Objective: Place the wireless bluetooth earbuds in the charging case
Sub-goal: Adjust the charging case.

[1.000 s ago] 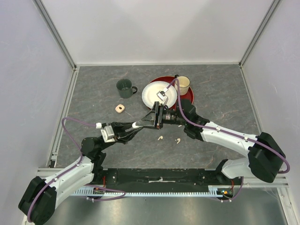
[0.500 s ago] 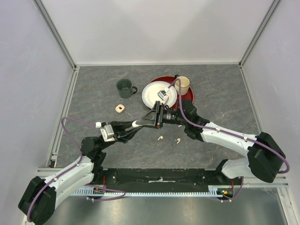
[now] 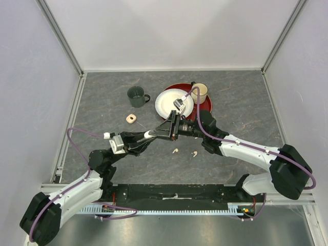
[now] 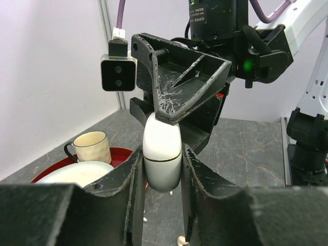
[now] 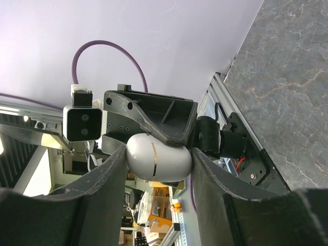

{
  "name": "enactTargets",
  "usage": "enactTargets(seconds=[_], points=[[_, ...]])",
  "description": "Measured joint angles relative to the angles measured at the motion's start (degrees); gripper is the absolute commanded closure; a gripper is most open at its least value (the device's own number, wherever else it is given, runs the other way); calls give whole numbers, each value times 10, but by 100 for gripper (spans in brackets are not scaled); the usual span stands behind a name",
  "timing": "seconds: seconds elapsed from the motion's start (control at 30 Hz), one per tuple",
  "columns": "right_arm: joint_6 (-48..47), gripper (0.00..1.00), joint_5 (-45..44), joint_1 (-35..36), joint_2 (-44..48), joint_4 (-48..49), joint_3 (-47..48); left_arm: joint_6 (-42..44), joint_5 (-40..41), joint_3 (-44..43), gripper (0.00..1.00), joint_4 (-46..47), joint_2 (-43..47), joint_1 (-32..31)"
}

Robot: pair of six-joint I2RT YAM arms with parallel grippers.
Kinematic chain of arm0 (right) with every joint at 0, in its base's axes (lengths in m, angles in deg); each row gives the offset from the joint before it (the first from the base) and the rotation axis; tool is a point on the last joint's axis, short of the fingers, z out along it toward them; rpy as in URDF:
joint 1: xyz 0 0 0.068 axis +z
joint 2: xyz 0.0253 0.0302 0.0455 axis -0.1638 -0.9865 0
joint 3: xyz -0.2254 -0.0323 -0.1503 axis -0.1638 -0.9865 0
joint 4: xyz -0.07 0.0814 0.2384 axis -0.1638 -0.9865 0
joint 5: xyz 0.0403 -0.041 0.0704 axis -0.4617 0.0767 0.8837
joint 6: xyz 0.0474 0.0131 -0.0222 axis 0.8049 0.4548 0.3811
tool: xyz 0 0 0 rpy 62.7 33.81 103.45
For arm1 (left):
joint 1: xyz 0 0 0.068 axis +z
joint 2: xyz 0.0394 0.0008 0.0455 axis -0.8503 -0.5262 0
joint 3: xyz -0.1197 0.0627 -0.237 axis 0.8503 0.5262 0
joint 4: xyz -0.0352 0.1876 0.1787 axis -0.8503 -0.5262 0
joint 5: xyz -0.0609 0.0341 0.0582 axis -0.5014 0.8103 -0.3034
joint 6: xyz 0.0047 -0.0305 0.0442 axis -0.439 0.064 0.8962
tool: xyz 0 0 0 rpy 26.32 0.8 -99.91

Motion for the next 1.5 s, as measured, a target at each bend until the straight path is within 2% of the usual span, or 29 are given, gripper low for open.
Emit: enactTargets(seconds=[0.33,0.47,1.17,1.27,1.37,1.5], points=[[11,96,-6,0,0,15,-9,-16,6,0,63,10,-10,-1],[14,100,-6,0,0,17,-9,-21,9,0,58,14,-13,-1],[16,100,-11,-1,0,31,-17,-28,19,-1,55,20,-21,-1],[16,100,-12,-1,0,33,-17,-33,21,-1,61,25,-24,-1],[18,100,-16,-2,0,37,-17,-40,19,-1,85,33,-28,-1],[20,100,-16,-2,0,40,-17,-44,16,-1,94,37,-28,-1]])
